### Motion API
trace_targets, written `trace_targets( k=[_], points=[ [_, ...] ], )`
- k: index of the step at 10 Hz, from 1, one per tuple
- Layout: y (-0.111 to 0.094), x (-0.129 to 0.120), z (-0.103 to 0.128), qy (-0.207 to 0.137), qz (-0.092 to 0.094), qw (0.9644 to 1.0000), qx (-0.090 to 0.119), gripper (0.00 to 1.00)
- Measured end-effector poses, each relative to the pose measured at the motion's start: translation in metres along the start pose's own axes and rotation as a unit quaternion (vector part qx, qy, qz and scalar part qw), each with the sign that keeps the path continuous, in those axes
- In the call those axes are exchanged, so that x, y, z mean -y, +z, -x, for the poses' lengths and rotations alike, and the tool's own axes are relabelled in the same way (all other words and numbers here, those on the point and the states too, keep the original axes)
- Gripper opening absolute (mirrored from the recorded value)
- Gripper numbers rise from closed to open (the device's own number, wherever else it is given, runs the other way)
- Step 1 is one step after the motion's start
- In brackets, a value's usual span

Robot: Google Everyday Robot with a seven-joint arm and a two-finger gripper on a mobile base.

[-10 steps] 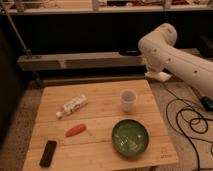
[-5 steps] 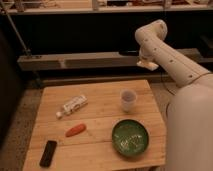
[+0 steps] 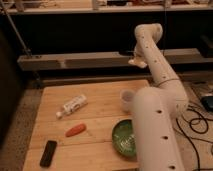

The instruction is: Place the white sponge in the ceramic cup

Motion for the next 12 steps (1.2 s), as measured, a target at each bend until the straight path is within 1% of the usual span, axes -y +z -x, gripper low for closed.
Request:
trace_targets(
  k=[2, 3, 4, 6, 8, 12],
  points=[
    [-0.002, -0.012, 0.006, -0.013, 0.012, 0.9998, 0.010, 0.01],
    [-0.009, -0.026, 0.007, -0.019, 0.015, 0.9996, 0.014, 0.01],
    [-0.016, -0.044, 0.004, -0.027, 0.016, 0.9994, 0.014, 0.01],
    [-0.028, -0.073, 0.007, -0.049, 0.017, 0.9986, 0.010, 0.01],
    [-0.035, -0.085, 0.002, -0.060, 0.020, 0.9980, 0.005, 0.01],
    [-0.039, -0.106, 0.001, -0.082, 0.031, 0.9962, -0.004, 0.01]
  ],
)
